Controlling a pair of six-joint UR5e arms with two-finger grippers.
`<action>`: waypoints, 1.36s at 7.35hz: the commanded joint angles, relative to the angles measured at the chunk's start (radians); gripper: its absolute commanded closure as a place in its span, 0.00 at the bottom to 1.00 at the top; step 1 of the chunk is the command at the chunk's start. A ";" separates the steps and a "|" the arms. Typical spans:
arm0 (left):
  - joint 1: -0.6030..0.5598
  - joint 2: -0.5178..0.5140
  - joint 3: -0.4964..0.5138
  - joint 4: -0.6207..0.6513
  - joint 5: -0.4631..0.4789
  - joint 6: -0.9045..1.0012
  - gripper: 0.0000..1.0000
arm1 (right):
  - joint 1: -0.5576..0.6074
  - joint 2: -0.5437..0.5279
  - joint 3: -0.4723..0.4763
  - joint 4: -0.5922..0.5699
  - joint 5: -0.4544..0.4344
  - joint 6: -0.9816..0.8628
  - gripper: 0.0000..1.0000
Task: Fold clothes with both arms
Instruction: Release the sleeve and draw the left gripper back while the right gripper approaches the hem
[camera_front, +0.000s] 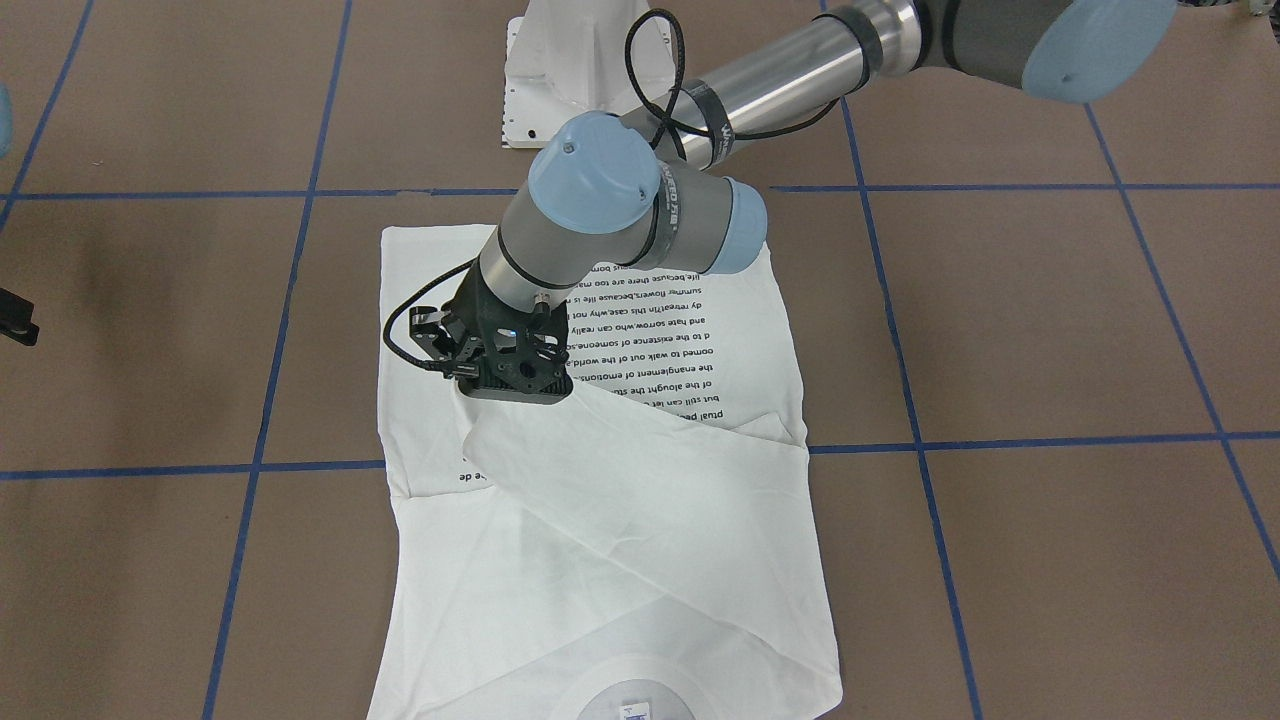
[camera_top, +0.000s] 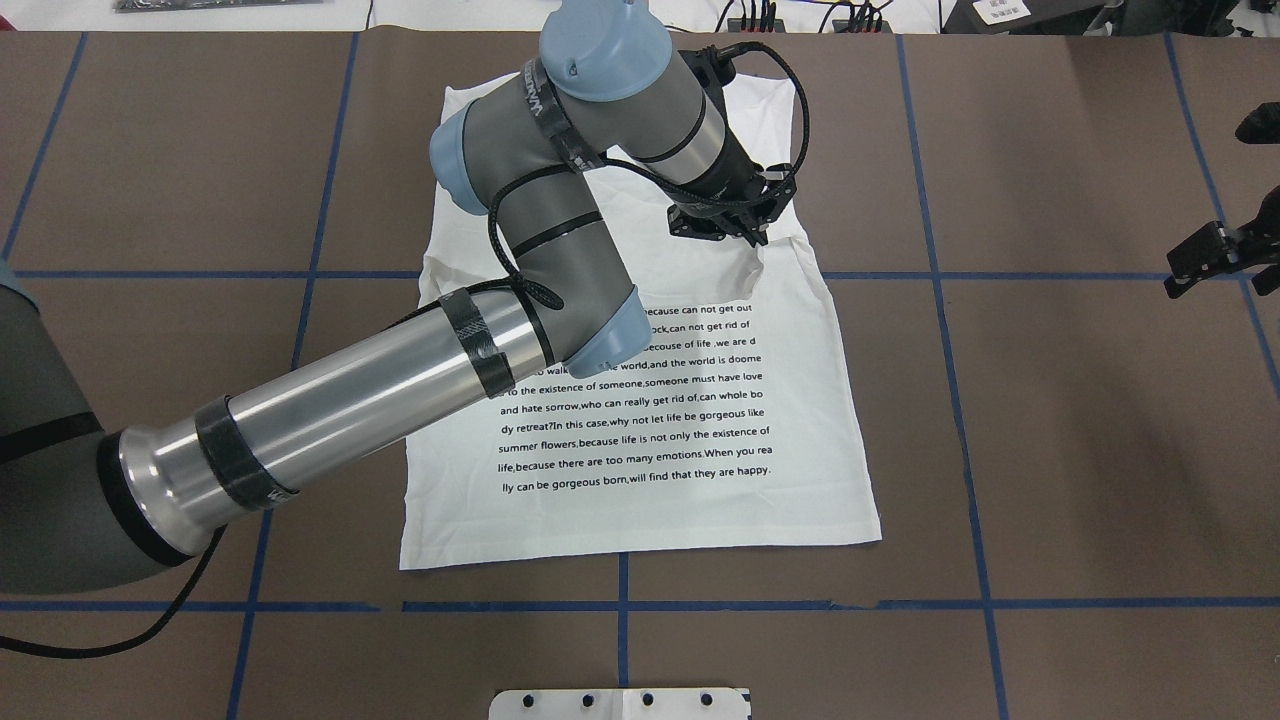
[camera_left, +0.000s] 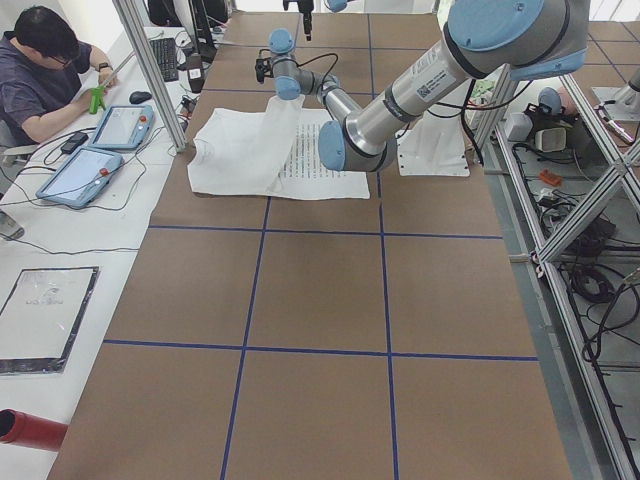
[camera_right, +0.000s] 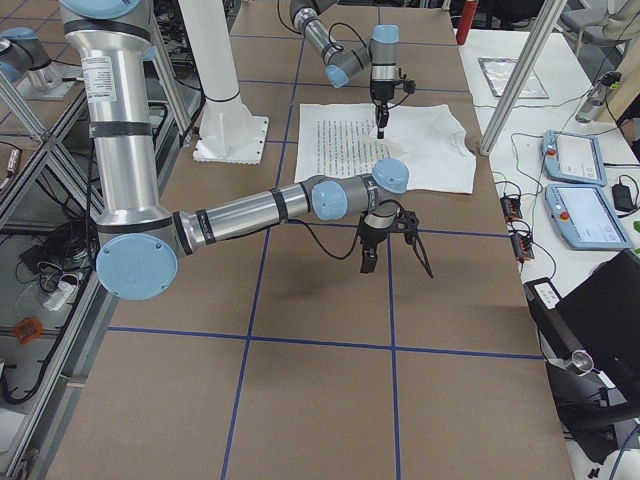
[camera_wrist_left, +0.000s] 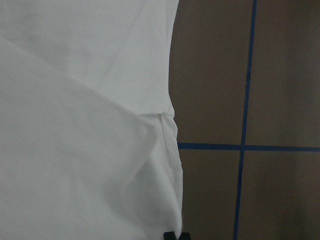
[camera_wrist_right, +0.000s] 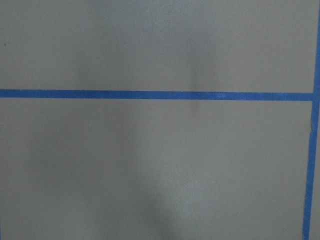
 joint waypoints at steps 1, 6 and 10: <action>0.030 -0.002 0.063 -0.080 0.063 0.000 1.00 | 0.000 0.014 -0.014 0.000 0.000 0.000 0.00; 0.097 -0.022 0.062 -0.143 0.142 -0.018 0.00 | -0.002 0.047 -0.020 0.000 0.005 0.000 0.00; 0.081 0.040 -0.028 -0.067 0.099 -0.006 0.00 | -0.049 0.036 0.009 0.212 0.043 0.218 0.00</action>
